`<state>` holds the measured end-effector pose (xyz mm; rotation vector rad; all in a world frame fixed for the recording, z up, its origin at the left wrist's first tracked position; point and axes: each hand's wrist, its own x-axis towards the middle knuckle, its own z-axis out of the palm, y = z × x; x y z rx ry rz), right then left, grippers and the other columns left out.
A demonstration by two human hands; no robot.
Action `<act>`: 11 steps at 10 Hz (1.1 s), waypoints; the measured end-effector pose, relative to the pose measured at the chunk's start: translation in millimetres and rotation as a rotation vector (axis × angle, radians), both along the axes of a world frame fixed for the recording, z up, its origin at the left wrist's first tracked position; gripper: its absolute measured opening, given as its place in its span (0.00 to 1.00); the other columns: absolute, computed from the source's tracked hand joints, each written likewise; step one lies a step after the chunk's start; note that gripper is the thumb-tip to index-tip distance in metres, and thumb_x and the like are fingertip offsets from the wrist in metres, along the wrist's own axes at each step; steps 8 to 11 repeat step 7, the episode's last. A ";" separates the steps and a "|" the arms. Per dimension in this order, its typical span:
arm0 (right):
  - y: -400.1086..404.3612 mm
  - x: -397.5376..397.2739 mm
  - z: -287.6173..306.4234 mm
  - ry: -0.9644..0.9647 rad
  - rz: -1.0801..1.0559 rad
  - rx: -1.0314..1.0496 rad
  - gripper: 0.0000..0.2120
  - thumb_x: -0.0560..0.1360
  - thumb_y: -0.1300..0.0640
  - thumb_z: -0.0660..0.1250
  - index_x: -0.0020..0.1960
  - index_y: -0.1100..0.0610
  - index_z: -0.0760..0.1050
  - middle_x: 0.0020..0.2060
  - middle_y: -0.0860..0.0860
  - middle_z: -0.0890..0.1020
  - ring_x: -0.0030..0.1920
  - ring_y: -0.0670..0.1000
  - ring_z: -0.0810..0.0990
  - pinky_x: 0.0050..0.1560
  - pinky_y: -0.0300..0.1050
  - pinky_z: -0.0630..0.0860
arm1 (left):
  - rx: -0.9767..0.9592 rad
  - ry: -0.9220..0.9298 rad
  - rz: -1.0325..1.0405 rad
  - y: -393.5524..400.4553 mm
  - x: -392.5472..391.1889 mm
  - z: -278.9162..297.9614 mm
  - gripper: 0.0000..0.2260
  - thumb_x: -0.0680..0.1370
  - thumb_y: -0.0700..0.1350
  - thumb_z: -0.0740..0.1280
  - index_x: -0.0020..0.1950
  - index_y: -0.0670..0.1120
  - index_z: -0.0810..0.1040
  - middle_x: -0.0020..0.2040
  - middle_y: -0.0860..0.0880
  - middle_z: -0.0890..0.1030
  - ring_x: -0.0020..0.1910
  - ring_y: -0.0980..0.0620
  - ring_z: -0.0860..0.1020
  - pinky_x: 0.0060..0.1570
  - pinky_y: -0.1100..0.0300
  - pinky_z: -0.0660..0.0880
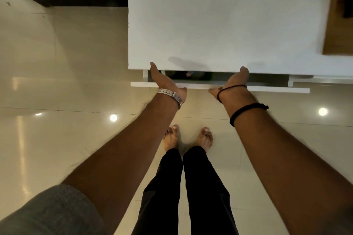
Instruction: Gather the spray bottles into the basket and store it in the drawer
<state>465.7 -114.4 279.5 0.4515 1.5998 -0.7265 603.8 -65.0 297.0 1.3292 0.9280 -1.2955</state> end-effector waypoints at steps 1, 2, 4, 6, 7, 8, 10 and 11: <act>-13.3 2.0 4.9 -0.009 0.019 -0.026 0.37 0.77 0.36 0.56 0.81 0.50 0.50 0.80 0.51 0.54 0.79 0.58 0.56 0.77 0.63 0.54 | -0.016 0.003 -0.088 -2.4 -1.1 0.9 0.44 0.73 0.72 0.57 0.83 0.51 0.53 0.81 0.45 0.59 0.78 0.43 0.63 0.76 0.46 0.59; -25.7 0.3 10.6 -0.060 0.034 -0.075 0.32 0.76 0.37 0.58 0.75 0.51 0.63 0.75 0.54 0.66 0.73 0.58 0.66 0.75 0.58 0.60 | -0.094 -0.042 -0.183 -4.0 2.4 -0.2 0.41 0.75 0.72 0.54 0.78 0.43 0.65 0.64 0.47 0.73 0.61 0.47 0.74 0.63 0.54 0.66; -25.0 1.6 21.4 -0.050 0.184 -0.110 0.27 0.75 0.40 0.63 0.68 0.53 0.67 0.71 0.54 0.70 0.69 0.57 0.70 0.71 0.55 0.65 | -0.114 -0.113 -0.450 -7.6 17.5 -2.2 0.37 0.76 0.71 0.55 0.73 0.44 0.71 0.55 0.44 0.75 0.57 0.46 0.74 0.57 0.56 0.69; -3.6 6.0 42.5 0.237 0.866 -0.063 0.30 0.76 0.45 0.63 0.74 0.58 0.63 0.68 0.56 0.71 0.60 0.58 0.72 0.57 0.52 0.69 | 0.150 -0.699 -1.805 4.8 22.1 11.0 0.34 0.77 0.68 0.56 0.69 0.42 0.75 0.66 0.40 0.79 0.64 0.37 0.78 0.59 0.49 0.74; 8.7 4.4 57.0 0.391 1.041 -0.123 0.35 0.77 0.45 0.62 0.78 0.59 0.56 0.75 0.58 0.65 0.70 0.60 0.68 0.64 0.53 0.68 | 0.171 -1.029 -2.218 13.3 24.2 27.7 0.30 0.78 0.66 0.54 0.68 0.44 0.72 0.65 0.41 0.78 0.64 0.39 0.76 0.55 0.49 0.73; 8.7 4.4 57.0 0.391 1.041 -0.123 0.35 0.77 0.45 0.62 0.78 0.59 0.56 0.75 0.58 0.65 0.70 0.60 0.68 0.64 0.53 0.68 | 0.171 -1.029 -2.218 13.3 24.2 27.7 0.30 0.78 0.66 0.54 0.68 0.44 0.72 0.65 0.41 0.78 0.64 0.39 0.76 0.55 0.49 0.73; 8.7 4.4 57.0 0.391 1.041 -0.123 0.35 0.77 0.45 0.62 0.78 0.59 0.56 0.75 0.58 0.65 0.70 0.60 0.68 0.64 0.53 0.68 | 0.171 -1.029 -2.218 13.3 24.2 27.7 0.30 0.78 0.66 0.54 0.68 0.44 0.72 0.65 0.41 0.78 0.64 0.39 0.76 0.55 0.49 0.73; 8.7 4.4 57.0 0.391 1.041 -0.123 0.35 0.77 0.45 0.62 0.78 0.59 0.56 0.75 0.58 0.65 0.70 0.60 0.68 0.64 0.53 0.68 | 0.171 -1.029 -2.218 13.3 24.2 27.7 0.30 0.78 0.66 0.54 0.68 0.44 0.72 0.65 0.41 0.78 0.64 0.39 0.76 0.55 0.49 0.73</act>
